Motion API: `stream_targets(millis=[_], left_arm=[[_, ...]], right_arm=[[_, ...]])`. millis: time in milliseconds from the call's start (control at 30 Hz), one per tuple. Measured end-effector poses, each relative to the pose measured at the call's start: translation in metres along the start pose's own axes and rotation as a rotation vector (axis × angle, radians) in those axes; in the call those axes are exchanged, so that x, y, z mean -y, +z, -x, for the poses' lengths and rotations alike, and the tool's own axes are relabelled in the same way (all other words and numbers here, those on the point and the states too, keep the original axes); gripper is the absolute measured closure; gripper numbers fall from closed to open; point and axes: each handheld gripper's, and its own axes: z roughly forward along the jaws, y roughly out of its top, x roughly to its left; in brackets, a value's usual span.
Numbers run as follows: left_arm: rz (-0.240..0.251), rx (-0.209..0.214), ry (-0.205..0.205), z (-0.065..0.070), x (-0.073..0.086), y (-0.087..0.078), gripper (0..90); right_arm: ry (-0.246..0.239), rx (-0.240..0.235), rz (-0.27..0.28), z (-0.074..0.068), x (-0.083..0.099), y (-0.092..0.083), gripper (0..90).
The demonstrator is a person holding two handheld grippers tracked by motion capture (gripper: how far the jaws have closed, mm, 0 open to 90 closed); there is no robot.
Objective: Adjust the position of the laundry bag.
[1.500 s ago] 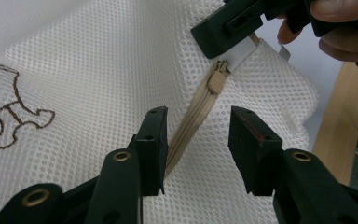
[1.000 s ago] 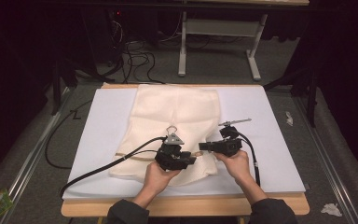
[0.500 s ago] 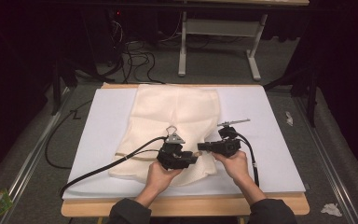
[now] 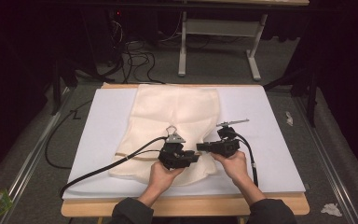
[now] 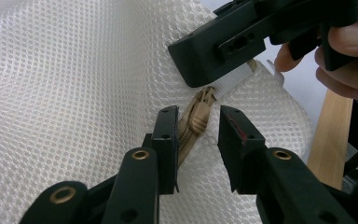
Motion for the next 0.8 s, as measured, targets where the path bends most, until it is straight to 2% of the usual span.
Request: stream_targets(millis=[500,700,800], left_arm=[[0.012,0.013,-0.027,0.0009,0.0026,0.0028,76.5],[0.033,0.044,-0.051,0.0009,0.0038,0.0041,70.8],[0.046,0.069,-0.078,-0.0014,0.0058,0.0049,70.1]], right_arm=[[-0.003,0.012,-0.002,-0.0007,0.0024,0.0023,85.3],[-0.002,0.019,0.003,0.0006,0.0044,0.0002,85.3],[0.001,0.019,0.003,0.0021,0.0057,-0.0004,85.3]])
